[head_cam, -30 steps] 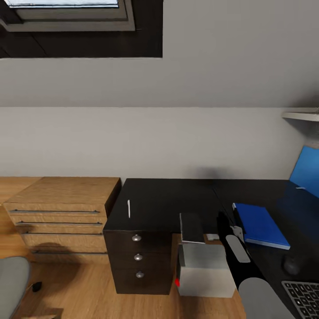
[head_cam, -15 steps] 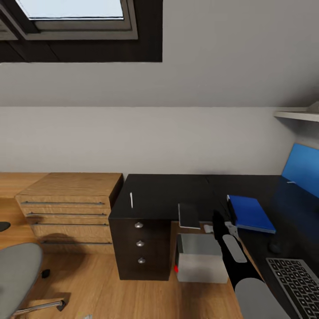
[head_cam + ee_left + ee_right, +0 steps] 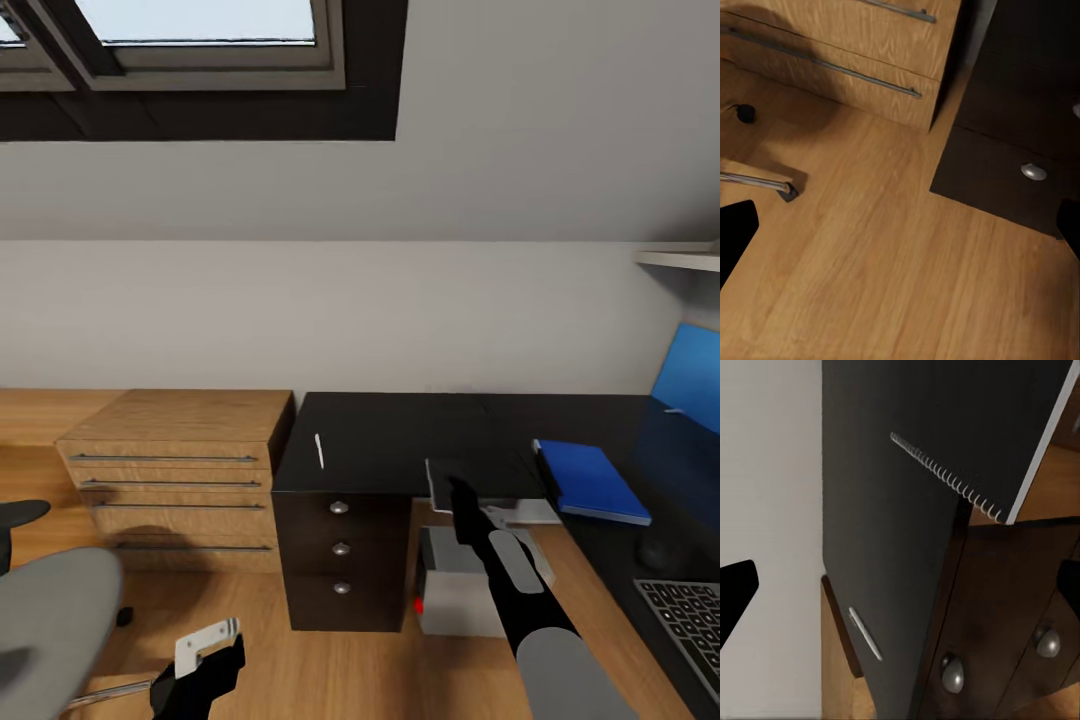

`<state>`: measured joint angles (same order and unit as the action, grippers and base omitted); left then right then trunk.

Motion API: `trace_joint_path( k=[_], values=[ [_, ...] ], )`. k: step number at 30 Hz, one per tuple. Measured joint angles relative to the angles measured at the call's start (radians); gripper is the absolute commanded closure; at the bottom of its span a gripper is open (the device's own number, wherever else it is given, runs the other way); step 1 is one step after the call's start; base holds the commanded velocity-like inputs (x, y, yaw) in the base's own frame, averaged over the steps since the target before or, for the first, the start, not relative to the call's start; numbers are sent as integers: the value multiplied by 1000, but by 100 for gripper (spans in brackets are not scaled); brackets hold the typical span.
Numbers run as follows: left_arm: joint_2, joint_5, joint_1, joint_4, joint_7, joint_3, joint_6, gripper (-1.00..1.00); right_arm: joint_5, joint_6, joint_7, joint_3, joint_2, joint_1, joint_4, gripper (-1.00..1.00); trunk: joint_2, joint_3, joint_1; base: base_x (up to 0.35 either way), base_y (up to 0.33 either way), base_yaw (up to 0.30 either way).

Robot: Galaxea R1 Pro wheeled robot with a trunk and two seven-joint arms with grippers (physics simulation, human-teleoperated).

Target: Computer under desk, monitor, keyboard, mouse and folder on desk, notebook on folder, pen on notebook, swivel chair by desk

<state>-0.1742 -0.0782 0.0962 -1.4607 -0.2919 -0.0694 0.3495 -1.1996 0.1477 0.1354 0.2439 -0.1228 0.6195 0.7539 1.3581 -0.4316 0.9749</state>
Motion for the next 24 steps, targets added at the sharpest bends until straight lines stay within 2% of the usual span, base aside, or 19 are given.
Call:
trace_joint_path(
  k=[7, 15, 18, 19, 24],
  values=[
    [0, -5, -2, -41, 3, 43, 7, -100, -1, 13, -4, 1, -1, 0, 2, -100, 0, 0, 0, 0, 86, 0],
    [0, -34, -3, -60, 4, 46, 10, -100, -3, 15, -6, 5, 1, 0, 5, -100, 0, 0, 0, 0, 12, 0],
    [0, -45, -3, -72, 4, 45, 10, -100, -17, 15, -5, 9, 2, 0, 6, -100, 0, 0, 0, 0, 3, 0],
    [0, -50, -3, -79, 4, 45, 11, -100, -49, 15, -5, 11, 3, 0, 9, -100, 0, 0, 0, 0, 1, 0],
    [0, -55, -3, -87, 4, 45, 11, -100, -100, 15, -5, 13, 7, 0, 10, -100, 14, -6, 8, 0, 0, 0]
  ],
)
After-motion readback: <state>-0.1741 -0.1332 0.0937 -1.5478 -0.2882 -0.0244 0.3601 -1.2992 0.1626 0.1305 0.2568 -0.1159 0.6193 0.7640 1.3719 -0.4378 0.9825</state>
